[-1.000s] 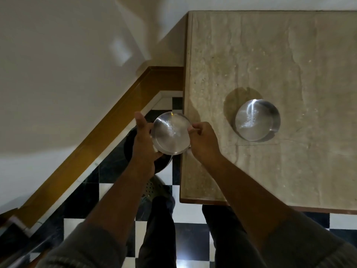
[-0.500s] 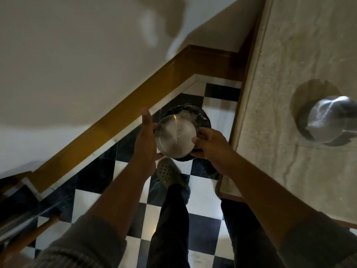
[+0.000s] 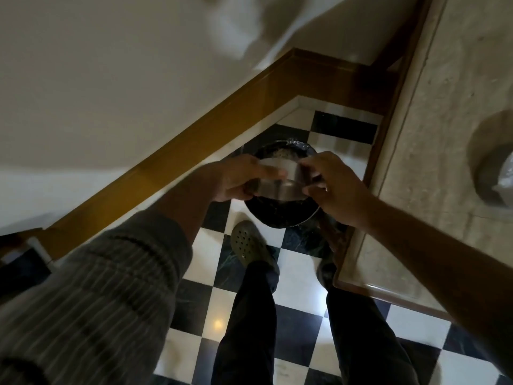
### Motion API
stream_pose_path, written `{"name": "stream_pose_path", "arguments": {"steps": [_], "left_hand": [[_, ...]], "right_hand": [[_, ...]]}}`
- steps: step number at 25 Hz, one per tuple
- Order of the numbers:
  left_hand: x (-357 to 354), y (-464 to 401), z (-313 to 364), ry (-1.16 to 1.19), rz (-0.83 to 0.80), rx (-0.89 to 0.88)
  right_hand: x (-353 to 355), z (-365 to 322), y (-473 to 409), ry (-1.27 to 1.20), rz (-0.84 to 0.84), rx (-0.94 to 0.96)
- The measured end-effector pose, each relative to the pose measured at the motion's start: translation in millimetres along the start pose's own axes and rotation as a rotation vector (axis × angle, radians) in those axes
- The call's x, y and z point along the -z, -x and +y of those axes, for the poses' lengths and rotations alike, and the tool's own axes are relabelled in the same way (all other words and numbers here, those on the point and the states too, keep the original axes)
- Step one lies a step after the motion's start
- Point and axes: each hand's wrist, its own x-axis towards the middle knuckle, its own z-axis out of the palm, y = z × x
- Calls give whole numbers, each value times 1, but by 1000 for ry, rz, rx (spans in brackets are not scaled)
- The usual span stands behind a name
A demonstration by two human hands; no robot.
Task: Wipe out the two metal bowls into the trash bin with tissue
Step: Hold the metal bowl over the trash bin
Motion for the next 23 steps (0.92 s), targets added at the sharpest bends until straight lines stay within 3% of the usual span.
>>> {"name": "stream_pose_path", "arguments": {"steps": [5, 8, 15, 23], "left_hand": [[9, -27, 13, -275, -164, 26], [5, -34, 22, -444, -198, -11], [-2, -51, 24, -850, -19, -127], [0, -63, 11, -903, -26, -129]], "right_hand": [[-1, 13, 1, 393, -14, 365], [-8, 24, -4, 511, -40, 473], [-14, 38, -6, 560, 7, 512], [-20, 45, -3, 556, 47, 538]]}}
